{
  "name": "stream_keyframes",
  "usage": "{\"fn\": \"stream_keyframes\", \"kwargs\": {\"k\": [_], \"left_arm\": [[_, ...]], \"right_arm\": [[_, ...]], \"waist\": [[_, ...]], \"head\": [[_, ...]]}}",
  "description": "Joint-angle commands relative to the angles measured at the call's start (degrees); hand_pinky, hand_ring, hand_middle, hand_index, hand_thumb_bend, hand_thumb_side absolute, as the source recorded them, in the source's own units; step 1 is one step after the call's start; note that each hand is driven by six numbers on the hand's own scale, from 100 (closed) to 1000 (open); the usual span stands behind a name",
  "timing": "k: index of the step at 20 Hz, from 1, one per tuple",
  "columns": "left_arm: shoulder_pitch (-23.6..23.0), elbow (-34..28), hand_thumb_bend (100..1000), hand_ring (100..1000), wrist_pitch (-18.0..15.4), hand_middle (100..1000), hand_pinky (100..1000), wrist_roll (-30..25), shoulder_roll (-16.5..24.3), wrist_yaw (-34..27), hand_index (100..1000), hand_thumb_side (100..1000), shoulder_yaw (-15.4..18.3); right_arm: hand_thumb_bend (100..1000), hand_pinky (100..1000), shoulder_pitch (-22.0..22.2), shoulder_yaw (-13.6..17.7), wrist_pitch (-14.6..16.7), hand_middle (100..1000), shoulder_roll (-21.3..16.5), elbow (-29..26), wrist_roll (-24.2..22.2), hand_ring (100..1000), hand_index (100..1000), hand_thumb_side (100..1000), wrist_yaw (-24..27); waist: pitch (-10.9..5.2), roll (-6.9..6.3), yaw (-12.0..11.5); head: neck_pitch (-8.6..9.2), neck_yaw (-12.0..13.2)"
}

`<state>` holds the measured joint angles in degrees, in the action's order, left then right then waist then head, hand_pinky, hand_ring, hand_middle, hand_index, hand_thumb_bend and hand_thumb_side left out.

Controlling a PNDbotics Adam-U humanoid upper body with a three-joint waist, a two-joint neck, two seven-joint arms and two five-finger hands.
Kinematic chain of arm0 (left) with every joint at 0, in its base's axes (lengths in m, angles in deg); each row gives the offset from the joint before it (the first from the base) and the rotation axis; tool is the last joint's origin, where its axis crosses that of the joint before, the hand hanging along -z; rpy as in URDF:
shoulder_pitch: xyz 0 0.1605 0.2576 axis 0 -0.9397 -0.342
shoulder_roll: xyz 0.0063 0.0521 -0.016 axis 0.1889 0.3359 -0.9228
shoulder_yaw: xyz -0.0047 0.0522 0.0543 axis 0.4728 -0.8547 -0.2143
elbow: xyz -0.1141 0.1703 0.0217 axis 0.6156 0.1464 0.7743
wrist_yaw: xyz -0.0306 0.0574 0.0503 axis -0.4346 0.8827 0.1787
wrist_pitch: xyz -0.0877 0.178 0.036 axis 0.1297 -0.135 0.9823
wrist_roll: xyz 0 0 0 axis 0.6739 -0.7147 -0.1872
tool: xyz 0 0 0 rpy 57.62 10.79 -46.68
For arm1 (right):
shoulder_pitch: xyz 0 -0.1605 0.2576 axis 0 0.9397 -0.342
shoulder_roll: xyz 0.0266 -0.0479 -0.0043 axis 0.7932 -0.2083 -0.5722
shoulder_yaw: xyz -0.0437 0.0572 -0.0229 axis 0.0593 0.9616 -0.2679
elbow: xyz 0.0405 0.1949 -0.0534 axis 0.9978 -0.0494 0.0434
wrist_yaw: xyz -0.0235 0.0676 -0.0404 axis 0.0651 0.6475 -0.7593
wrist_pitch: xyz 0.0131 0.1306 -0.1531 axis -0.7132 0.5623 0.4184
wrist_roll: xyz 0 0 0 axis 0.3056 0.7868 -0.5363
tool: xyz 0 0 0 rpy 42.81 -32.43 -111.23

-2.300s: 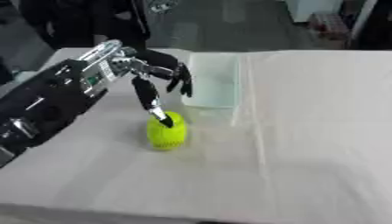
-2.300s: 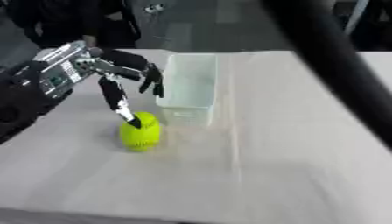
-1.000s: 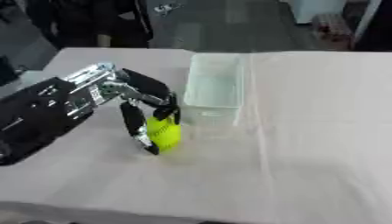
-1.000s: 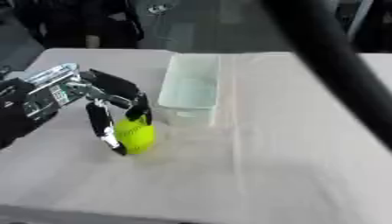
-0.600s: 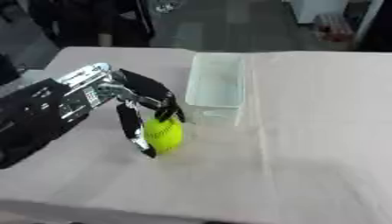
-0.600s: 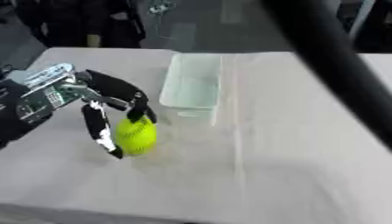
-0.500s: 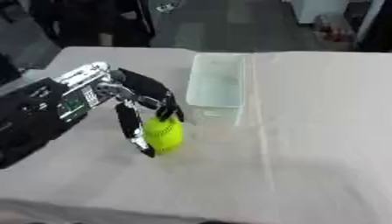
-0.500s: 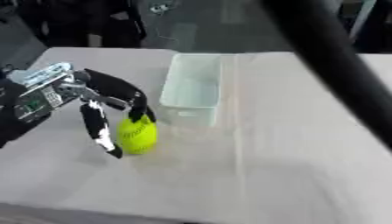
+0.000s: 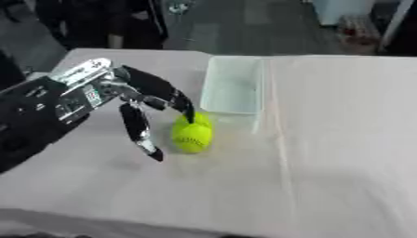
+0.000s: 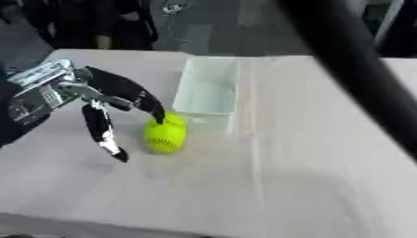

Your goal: Pick up objects on the table and place them in the box.

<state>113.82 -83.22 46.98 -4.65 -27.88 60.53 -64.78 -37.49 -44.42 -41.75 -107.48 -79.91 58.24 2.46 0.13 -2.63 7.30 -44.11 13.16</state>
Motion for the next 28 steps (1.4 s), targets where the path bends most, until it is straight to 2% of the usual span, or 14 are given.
{"fn": "stream_keyframes", "kwargs": {"k": [1, 8, 13, 19, 28], "left_arm": [[0.8, 0.1, 494, 855, -15.2, 857, 921, -15.0, 0.9, -0.5, 891, 634, -0.3], [1.1, 1.5, 489, 879, -17.2, 874, 946, -15.0, -1.5, -0.3, 897, 629, -1.1], [1.0, 1.7, 501, 923, -18.2, 902, 990, -15.0, -2.7, 0.9, 906, 613, -0.3], [1.4, 1.2, 500, 933, -18.4, 909, 999, -15.0, -3.0, 0.2, 915, 608, 1.4], [0.9, 5.9, 504, 933, -19.7, 912, 997, -15.0, -4.2, 4.3, 919, 615, -1.1]], "right_arm": [[100, 182, -0.4, 0.3, 0.2, 548, -1.5, -0.8, -0.1, 479, 805, 1000, -0.2], [100, 182, -0.6, 0.2, 0.2, 548, -1.4, -0.8, -0.3, 479, 805, 1000, 0.0], [100, 183, -0.7, 0.3, 0.1, 548, -1.4, -0.8, -0.3, 478, 805, 1000, 0.1], [100, 182, -0.5, 0.3, 0.1, 548, -1.3, -0.8, -0.3, 478, 806, 1000, 0.0], [100, 183, -0.8, 0.3, 0.0, 548, -1.4, -0.8, -0.4, 478, 806, 1000, 0.2]], "waist": [[-0.50, 0.24, 0.1], [-0.43, 0.34, 0.2], [-0.41, 0.42, 0.3], [-0.41, 0.47, 0.1], [-0.33, 0.45, 0.4]], "head": [[0.31, 0.4], [0.27, 0.5], [0.26, 0.6], [0.01, 0.8], [0.05, 1.1]]}}
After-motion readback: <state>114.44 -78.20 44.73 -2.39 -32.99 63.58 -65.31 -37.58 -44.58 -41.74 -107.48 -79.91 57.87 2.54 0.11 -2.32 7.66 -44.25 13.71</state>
